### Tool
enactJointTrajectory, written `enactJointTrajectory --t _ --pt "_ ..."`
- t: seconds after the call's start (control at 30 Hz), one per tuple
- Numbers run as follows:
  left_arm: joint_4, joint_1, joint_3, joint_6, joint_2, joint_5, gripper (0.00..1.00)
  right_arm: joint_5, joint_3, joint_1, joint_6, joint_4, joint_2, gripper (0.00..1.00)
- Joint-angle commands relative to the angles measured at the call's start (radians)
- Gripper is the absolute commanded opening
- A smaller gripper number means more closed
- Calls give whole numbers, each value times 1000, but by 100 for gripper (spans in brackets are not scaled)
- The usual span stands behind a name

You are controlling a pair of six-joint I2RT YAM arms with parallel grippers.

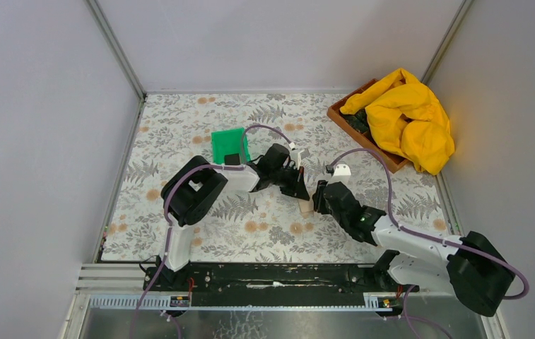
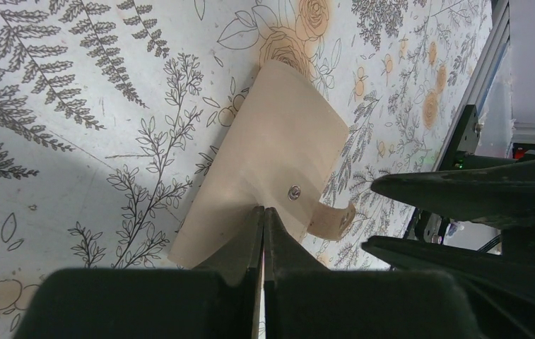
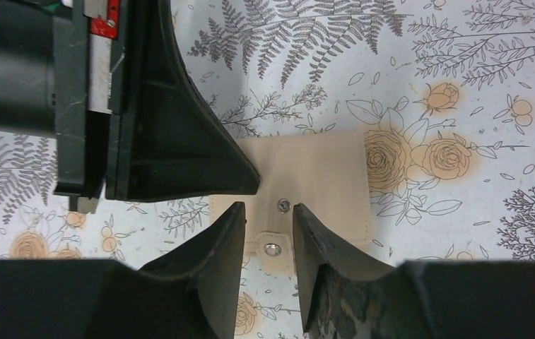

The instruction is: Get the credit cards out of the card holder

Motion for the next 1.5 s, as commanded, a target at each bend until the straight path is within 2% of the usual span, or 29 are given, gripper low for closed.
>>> enactJointTrajectory --t 0.0,0.2,0.37,0.73,0.9,1.13,1.47 --pt "-37 12 -26 32 3 -98 0 34 34 -11 -17 69 49 38" --pt "-40 13 -22 32 8 -94 0 34 57 -26 -15 60 106 11" --pt "-43 13 -19 34 13 -95 0 -3 41 -28 -22 57 85 3" --pt "-44 12 -24 33 2 -97 0 -123 -38 -27 -17 16 6 3" --pt "-42 12 -25 32 1 -96 0 -113 -38 -27 -23 18 -3 5" --pt "-47 12 -25 35 -4 -101 0 -92 11 -27 -36 14 53 5" --pt "-56 12 -20 40 1 -105 0 -80 53 -62 -54 20 50 4"
